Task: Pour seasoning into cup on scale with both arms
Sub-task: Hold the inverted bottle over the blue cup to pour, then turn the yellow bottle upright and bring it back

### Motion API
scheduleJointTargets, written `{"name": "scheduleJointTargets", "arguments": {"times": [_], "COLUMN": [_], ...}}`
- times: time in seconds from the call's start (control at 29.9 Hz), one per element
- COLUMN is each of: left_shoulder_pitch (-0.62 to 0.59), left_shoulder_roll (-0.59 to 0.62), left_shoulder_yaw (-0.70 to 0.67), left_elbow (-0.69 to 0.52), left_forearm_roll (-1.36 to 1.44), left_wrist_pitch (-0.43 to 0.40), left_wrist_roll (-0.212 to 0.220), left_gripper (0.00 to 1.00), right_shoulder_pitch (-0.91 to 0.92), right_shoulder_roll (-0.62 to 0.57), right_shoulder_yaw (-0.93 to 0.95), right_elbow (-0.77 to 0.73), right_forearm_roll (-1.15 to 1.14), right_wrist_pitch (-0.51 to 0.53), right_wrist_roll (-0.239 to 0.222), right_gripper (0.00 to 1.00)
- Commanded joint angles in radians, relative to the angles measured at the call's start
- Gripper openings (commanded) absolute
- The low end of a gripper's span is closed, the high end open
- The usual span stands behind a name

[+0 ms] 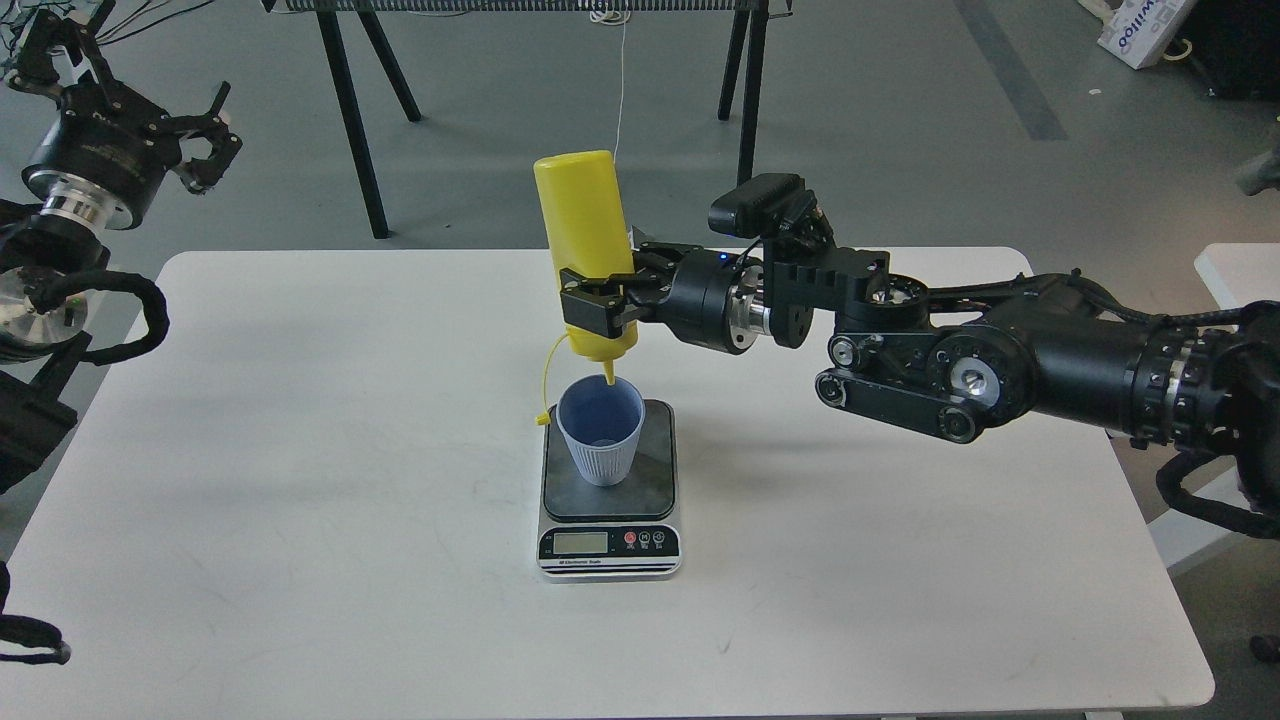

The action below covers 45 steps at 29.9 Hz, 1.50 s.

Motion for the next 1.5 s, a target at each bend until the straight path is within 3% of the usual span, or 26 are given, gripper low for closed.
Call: {"name": "scheduleJointTargets", "arguments": {"times": [0.0,0.23,0.43,0.77,0.94,1.07,1.27,1.47], "left_shoulder_pitch": [-0.006,-0.010,-0.012,-0.032,-0.042,-0.050,-0.043,-0.004], "left_shoulder_roll": [-0.001,0.005,0.007,0.011,0.008,0.010,0.010,-0.015], "left_shoulder_yaw": [0.001,0.003,0.003,0.003,0.005,0.005,-0.003,0.000], "left_elbow": [0.000,0.000,0.000,-0.003,-0.003,-0.005,-0.011,-0.014], "left_forearm_roll": [0.000,0.000,-0.001,0.000,0.000,0.000,-0.003,-0.001], "left_wrist_pitch": [-0.003,-0.003,-0.001,0.002,0.009,0.009,0.008,0.012], "left_wrist_roll": [-0.001,-0.001,-0.001,0.005,0.005,0.005,0.003,-0.004], "left_gripper": [1.00,1.00,1.00,1.00,1.00,1.00,1.00,1.00], "right_shoulder_pitch": [-0.032,-0.060,-0.136,-0.213,-0.303,-0.423,-0.654,-0.849], "right_shoulder_roll": [0.000,-0.001,-0.027,-0.334,-0.493,-0.555,-0.561,-0.537], "right_shoulder_yaw": [0.000,0.052,0.264,0.423,0.523,0.638,0.827,0.989], "right_elbow": [-0.020,-0.013,0.006,0.251,0.345,0.391,0.388,0.372], "right_forearm_roll": [-0.008,0.009,0.023,0.515,0.743,0.860,1.171,1.271], "right_wrist_pitch": [-0.012,-0.059,-0.050,0.048,0.203,0.266,0.407,0.542], "right_wrist_roll": [0.000,0.002,-0.008,-0.023,-0.017,-0.017,-0.014,0.014], "right_gripper": [0.18,0.18,0.18,0.20,0.20,0.20,0.20,0.20]}}
